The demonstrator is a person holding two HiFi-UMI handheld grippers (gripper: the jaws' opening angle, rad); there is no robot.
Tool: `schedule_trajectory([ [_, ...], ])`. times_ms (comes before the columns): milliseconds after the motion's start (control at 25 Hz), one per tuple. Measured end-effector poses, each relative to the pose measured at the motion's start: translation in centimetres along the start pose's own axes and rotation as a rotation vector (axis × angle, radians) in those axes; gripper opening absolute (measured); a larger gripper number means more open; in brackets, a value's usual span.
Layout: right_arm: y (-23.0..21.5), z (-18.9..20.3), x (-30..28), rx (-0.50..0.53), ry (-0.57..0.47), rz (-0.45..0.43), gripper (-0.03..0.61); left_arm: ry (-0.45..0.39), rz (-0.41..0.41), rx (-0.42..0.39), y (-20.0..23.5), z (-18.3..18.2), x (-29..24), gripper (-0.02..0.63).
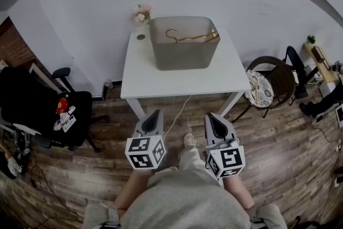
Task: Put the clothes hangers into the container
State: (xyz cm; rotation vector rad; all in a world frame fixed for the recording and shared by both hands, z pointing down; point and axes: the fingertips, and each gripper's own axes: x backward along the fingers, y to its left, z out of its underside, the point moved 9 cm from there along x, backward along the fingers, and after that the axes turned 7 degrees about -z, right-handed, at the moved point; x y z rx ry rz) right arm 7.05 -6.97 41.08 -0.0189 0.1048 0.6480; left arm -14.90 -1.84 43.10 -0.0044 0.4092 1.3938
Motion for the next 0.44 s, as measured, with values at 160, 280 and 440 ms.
schedule_trajectory([
  [160, -0.03, 0.09, -0.19, -0.003, 0.002, 0.000, 0.001, 0.003, 0.000, 0.003, 0.11, 0.07, -0.05, 0.020],
  [280, 0.14, 0.09, -0.46, -0.009, 0.001, -0.006, 0.001, 0.002, -0.003, 0.008, 0.37, 0.03, -0.14, 0.020],
  [440, 0.34, 0.03, -0.72, -0.022, 0.002, -0.006, 0.002, 0.005, -0.008, 0.013, 0.75, -0.02, -0.26, 0.020],
])
